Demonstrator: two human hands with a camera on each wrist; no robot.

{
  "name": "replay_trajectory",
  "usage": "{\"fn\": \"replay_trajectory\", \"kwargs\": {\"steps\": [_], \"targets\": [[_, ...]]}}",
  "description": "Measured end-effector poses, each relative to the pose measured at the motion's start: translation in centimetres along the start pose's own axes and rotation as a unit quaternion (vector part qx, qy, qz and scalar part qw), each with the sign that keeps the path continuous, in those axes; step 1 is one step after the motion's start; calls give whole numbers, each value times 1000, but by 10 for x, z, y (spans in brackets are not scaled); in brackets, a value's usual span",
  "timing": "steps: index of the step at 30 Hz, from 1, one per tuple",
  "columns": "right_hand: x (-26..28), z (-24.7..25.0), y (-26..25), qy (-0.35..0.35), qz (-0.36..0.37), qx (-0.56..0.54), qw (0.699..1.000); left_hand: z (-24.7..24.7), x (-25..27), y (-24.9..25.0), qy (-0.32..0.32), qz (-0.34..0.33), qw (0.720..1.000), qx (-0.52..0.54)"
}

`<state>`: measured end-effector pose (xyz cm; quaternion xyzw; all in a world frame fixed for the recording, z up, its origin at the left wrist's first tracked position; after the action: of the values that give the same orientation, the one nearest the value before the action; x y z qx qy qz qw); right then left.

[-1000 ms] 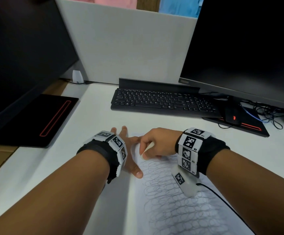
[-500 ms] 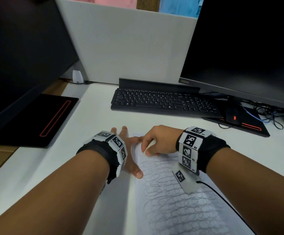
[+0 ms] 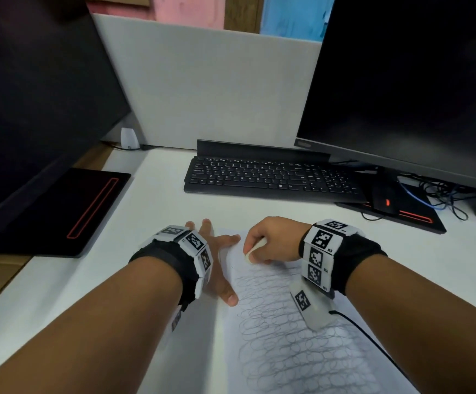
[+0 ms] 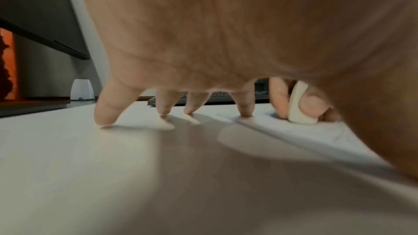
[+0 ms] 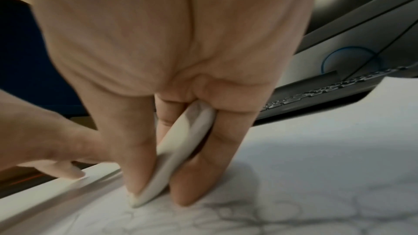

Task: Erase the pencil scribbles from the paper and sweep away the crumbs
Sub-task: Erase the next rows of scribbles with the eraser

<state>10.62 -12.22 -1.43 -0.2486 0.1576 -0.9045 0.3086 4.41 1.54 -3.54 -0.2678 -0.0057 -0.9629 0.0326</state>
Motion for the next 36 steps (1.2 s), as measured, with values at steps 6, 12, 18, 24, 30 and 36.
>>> {"fn": "replay_trajectory", "kwargs": {"steps": [6,12,18,24,30,36], "targets": [[-1,-1,0,-1,-10,7,1000,11,10,31,14,-64,997,47],[2,-4,-2,17,-12,-6,1000,11,13,38,29,-87,995,28],[-2,-1,2,10,-19,-23,999,1,3,30,2,-79,997,25],[0,-9,-5,-53,4,-28,998,-3,-5,28,4,-83,996,32],[0,-11,-2,-57,-3,-71,996,-1,-1,28,8,-87,996,34],[-2,-8,0,-31,-17,-84,996,0,0,29,10,-81,996,33]]}}
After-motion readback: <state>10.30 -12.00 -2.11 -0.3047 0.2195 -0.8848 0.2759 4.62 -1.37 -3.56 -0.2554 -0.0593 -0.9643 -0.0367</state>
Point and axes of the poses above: each hand's wrist, its own x-axis away from the middle knuckle, its own z-axis out of the back of the hand, y = z × x, the point moved 4 cm from there along -x, towards the middle knuckle
